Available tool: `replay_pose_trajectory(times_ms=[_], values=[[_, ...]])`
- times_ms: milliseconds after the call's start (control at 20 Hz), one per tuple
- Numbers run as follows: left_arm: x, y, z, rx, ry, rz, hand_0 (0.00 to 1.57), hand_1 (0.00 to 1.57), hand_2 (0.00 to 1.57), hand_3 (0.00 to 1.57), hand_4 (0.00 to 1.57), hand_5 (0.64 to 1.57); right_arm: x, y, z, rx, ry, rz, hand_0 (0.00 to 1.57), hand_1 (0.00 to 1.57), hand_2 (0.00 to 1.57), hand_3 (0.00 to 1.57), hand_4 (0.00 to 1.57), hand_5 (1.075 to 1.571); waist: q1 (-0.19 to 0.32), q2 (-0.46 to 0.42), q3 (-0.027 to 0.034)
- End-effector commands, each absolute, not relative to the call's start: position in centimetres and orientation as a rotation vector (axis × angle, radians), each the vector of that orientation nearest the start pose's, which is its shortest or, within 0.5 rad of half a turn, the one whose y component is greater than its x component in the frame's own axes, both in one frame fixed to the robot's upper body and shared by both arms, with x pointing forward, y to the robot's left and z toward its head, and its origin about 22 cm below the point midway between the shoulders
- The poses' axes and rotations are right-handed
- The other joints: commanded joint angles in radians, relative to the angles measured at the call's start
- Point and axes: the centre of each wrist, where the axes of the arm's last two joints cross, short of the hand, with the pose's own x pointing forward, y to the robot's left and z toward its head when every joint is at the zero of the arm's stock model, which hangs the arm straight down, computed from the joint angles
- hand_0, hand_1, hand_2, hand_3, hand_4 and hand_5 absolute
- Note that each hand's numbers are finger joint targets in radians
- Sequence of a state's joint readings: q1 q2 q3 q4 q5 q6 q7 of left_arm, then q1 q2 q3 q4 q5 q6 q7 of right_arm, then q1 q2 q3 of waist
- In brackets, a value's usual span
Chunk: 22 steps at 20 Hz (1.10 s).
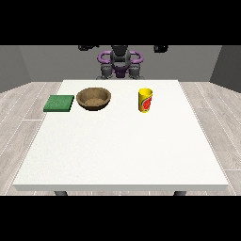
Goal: Pick the cup and pour the ball into the bowl, then pick the bowl and place it on the pad
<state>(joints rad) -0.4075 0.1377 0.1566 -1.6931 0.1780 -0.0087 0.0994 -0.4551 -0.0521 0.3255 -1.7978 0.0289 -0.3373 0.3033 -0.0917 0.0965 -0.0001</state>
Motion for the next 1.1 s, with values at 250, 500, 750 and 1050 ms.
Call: replay_pose_trajectory(times_ms=[250, 500, 750, 1050], values=[[33.5, 29.0, 9.2, 0.097, -2.055, 0.040, 0.00, 0.00, 0.00, 0.00, 0.00, 1.435, 26.4, -13.8, 19.3, 0.226, -2.012, 0.193, 0.00, 0.00, 0.00, 0.00, 0.00, 1.569, -0.093, 0.125, -0.0006], [31.9, 27.7, 3.2, 0.032, -2.000, 0.002, 0.00, 0.00, 0.00, 0.00, 0.00, 1.399, 27.7, -16.6, 18.9, 0.131, -2.003, 0.133, 0.00, 0.00, 0.00, 0.00, 0.00, 1.567, -0.024, 0.110, -0.0002], [33.7, 29.0, 1.3, 0.055, -1.956, 0.022, 0.00, 0.00, 0.00, 0.00, 0.00, 1.409, 26.5, -17.4, 17.0, 0.160, -1.993, 0.153, 0.00, 0.00, 0.00, 0.00, 0.00, 1.569, -0.066, 0.098, 0.0000], [33.7, 30.8, -1.9, 0.089, -1.965, 0.080, 0.00, 0.00, 0.00, 0.00, 0.00, 1.443, 25.2, -19.0, 17.9, 0.196, -2.013, 0.172, 0.00, 0.00, 0.00, 0.00, 0.00, 1.567, -0.107, 0.122, -0.0004]])
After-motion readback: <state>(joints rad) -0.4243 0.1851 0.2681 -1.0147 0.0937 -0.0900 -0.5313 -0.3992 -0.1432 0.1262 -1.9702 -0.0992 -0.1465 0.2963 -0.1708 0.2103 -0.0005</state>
